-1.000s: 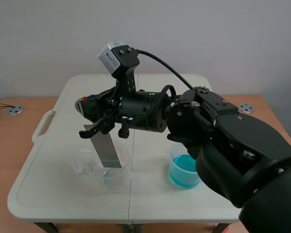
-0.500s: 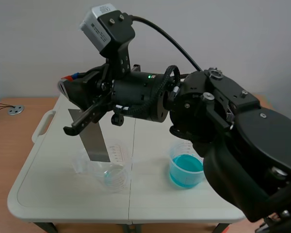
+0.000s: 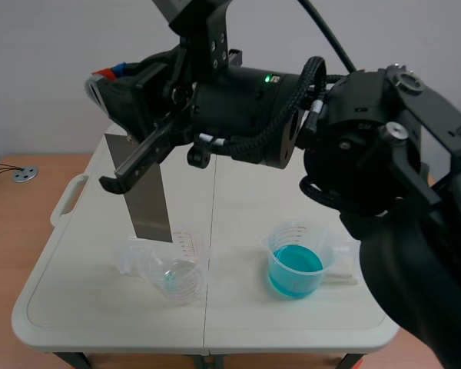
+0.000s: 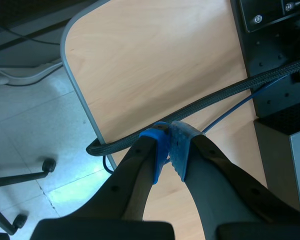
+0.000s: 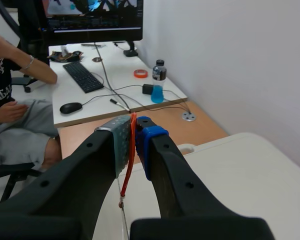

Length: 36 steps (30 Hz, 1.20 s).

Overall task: Hold the metal plate by the orange handle, dip it into the blue solution, take it out and point at it, then put the plate back in the beaker on the left.
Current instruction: 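Point at the plate with the left hand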

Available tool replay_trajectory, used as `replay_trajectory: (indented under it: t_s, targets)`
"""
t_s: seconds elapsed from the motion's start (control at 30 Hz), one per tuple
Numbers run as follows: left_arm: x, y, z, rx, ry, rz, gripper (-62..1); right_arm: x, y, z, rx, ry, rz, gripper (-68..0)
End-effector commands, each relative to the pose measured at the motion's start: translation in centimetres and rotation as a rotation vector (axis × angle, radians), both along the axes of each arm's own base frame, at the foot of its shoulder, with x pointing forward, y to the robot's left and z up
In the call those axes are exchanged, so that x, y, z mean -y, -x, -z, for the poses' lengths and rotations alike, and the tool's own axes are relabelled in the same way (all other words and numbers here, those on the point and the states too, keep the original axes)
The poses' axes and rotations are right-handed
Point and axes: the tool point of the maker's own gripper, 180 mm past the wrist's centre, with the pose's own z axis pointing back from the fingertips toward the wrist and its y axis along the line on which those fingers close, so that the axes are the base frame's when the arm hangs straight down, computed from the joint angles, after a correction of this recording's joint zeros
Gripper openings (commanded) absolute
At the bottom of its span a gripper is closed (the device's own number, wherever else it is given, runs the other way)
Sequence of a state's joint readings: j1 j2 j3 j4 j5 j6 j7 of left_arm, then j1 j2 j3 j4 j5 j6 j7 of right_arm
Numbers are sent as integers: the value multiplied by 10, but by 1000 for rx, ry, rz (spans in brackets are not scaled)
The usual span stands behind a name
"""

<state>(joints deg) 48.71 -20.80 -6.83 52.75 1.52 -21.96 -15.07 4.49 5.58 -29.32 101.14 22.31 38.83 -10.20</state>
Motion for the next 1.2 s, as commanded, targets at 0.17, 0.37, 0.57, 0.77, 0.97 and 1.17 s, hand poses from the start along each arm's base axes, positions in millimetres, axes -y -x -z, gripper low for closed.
replay_trajectory:
  t_s: [0.17,0.37,0.57,0.77,0.97,1.17]
  targets:
    - [2,1,-2,6,10,-4,-593,18,6,-36,116,-30,23,-662]
    - [2,1,-2,4,9,-4,-593,39,6,-46,163,-16,77,-662]
    - [2,1,-2,3,9,-4,-593,66,4,-52,194,9,146,-662]
    - [-1,-4,-4,21,5,-10,-593,91,4,-57,209,20,194,-662]
    - [-29,-43,-24,136,-50,-57,-593,113,6,-54,202,39,211,-662]
    - [-61,-101,-72,327,-103,-91,-593,134,6,-54,200,49,230,-662]
